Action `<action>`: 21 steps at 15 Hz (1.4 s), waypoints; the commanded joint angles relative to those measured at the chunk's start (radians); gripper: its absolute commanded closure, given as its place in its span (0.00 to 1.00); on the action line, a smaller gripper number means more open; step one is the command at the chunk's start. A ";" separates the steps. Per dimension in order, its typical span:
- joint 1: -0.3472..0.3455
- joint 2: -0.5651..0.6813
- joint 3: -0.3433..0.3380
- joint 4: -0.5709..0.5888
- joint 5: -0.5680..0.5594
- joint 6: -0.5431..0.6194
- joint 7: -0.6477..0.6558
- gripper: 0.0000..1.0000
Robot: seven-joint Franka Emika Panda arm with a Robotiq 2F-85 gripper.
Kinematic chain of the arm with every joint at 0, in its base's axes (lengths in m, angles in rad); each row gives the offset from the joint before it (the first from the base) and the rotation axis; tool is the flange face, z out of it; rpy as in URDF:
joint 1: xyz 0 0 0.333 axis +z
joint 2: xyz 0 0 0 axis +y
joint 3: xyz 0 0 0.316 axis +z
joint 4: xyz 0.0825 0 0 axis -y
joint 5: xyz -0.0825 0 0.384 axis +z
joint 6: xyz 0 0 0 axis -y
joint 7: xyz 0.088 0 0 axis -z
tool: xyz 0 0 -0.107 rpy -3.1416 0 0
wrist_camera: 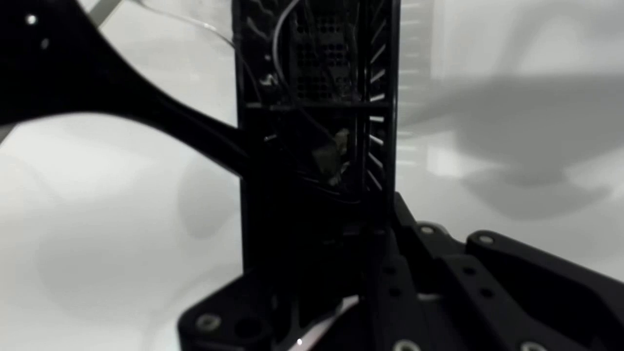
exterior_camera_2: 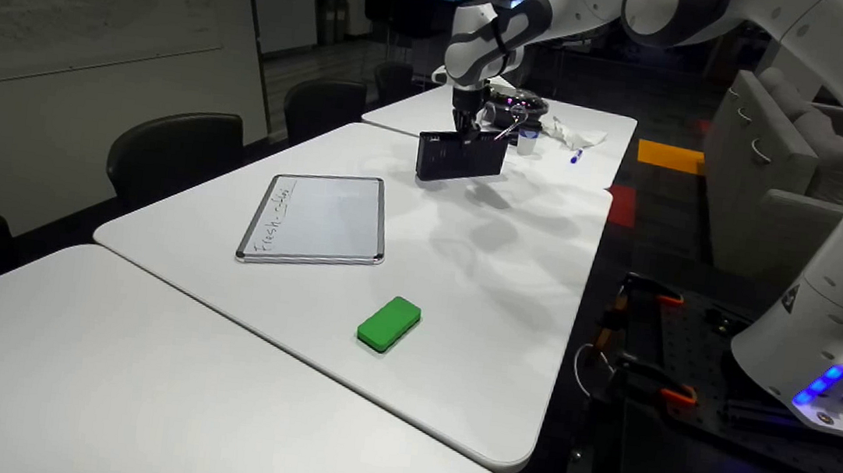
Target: Put the black spoon in the black cutlery holder, put the clear spoon in the cutlery holder, move the cutlery holder to the right side of the table
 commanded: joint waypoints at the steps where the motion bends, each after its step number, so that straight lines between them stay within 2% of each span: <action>1: 0.027 0.043 -0.030 0.089 -0.032 -0.063 0.073 0.99; 5: 0.064 0.058 -0.066 0.096 -0.070 -0.065 0.137 0.98; 6: 0.071 0.060 -0.073 0.098 -0.075 -0.069 0.148 0.70; 8: 0.084 0.063 -0.085 0.102 -0.086 -0.073 0.167 0.63; 16: 0.126 0.006 -0.118 0.043 -0.094 -0.052 0.180 0.01; 21: 0.148 -0.175 -0.090 -0.146 -0.076 -0.016 0.138 0.00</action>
